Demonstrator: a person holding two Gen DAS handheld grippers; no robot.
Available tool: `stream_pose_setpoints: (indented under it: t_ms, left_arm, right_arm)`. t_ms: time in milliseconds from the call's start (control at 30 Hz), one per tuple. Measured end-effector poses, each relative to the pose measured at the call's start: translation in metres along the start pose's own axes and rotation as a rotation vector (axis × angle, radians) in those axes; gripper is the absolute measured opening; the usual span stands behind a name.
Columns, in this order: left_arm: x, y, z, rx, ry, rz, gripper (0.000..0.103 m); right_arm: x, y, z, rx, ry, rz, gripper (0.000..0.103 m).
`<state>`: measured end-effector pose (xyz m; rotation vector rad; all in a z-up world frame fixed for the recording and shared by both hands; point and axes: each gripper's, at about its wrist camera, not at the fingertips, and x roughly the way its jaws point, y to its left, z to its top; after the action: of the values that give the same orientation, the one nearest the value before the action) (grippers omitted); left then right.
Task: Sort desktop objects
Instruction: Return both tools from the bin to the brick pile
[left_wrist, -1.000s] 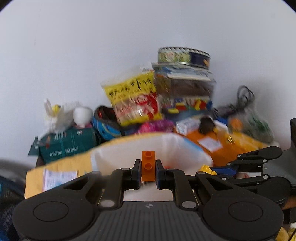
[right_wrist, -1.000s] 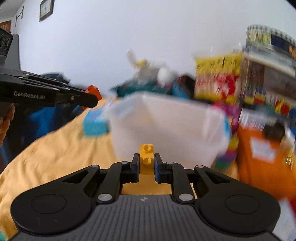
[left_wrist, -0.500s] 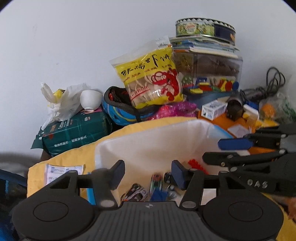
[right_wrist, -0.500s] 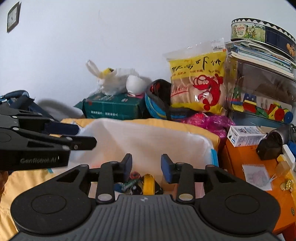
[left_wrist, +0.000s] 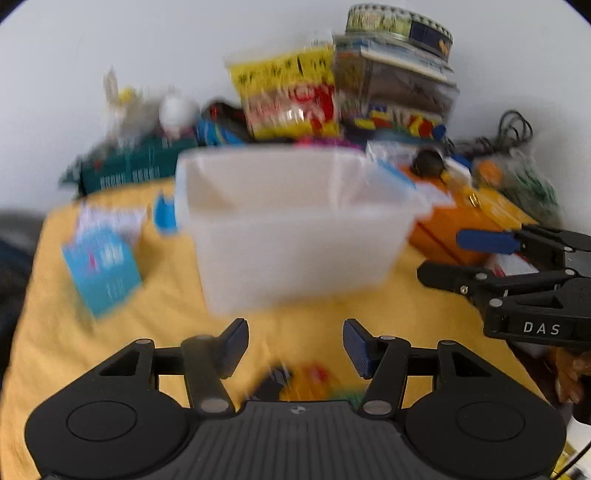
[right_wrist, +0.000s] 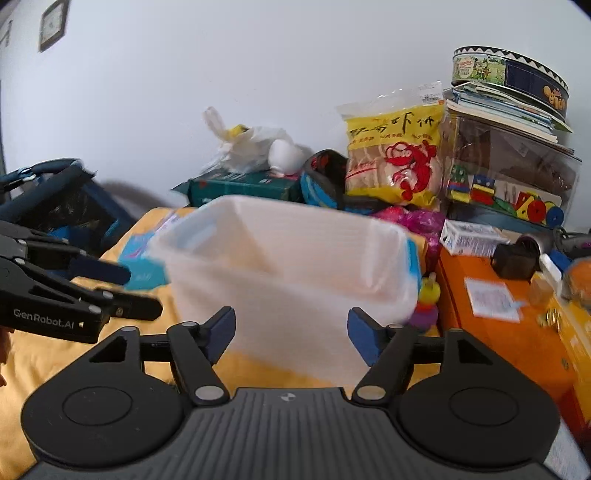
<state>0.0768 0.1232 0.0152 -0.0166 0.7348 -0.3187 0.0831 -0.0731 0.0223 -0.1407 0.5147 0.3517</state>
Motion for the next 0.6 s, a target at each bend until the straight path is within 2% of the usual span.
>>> stream_pose_setpoints:
  t_ms: [133, 267, 400, 533, 600]
  left_arm:
    - [-0.005, -0.011, -0.038, 0.056, 0.009, 0.048, 0.061]
    - [-0.008, -0.02, -0.055, 0.106, 0.028, 0.039, 0.061]
    - [-0.006, -0.023, -0.063, 0.068, 0.064, 0.014, 0.062]
    - [-0.004, -0.023, -0.073, 0.046, 0.092, 0.035, 0.062]
    - [-0.005, -0.024, -0.077, 0.054, 0.088, 0.047, 0.062]
  right_arm:
    - [-0.019, 0.016, -0.033, -0.05, -0.002, 0.017, 0.073]
    - [-0.02, 0.029, -0.066, -0.077, 0.095, 0.035, 0.074]
    - [-0.024, 0.037, -0.091, -0.074, 0.144, 0.041, 0.074]
    - [-0.027, 0.041, -0.112, -0.04, 0.22, 0.046, 0.075]
    - [-0.028, 0.041, -0.114, -0.036, 0.224, 0.044, 0.076]
